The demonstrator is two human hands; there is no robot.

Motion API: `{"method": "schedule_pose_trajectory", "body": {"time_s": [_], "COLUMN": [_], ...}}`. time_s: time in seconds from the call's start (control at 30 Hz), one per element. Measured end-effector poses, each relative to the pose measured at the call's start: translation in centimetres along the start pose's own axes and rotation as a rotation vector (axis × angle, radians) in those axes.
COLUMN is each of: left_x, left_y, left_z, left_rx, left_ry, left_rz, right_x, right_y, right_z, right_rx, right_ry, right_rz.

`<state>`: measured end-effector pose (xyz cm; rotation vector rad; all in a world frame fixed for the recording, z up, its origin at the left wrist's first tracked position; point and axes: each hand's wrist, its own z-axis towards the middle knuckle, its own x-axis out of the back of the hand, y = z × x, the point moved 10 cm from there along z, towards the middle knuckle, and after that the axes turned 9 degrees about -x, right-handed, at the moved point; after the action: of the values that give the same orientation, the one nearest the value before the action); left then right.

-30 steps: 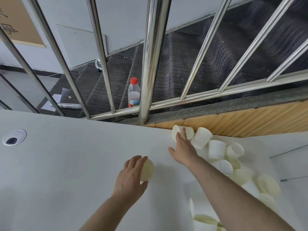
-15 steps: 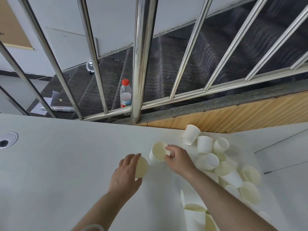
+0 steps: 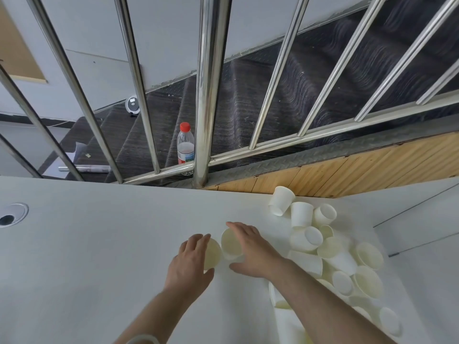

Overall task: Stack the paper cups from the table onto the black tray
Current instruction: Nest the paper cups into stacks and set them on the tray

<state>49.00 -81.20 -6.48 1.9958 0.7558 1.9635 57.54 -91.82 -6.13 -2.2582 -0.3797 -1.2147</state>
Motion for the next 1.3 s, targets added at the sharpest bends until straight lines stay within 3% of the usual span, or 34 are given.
{"method": "schedule_pose_trajectory", "body": {"time_s": [0.7, 1.3], "left_x": [5.5, 11.4], "left_y": [3.3, 2.4], "left_z": [-8.4, -29.3], "left_rx": [-0.038, -0.101], "left_ry": [0.097, 0.16], "left_rz": [-0.025, 0.002], "right_x": [1.1, -5.9], "right_y": [-3.2, -14.8], "right_z": [-11.8, -28.6], "right_rx": [-0.077, -0.012], "right_ry": [0.242, 0.374], "right_rz": [0.001, 0.05]}}
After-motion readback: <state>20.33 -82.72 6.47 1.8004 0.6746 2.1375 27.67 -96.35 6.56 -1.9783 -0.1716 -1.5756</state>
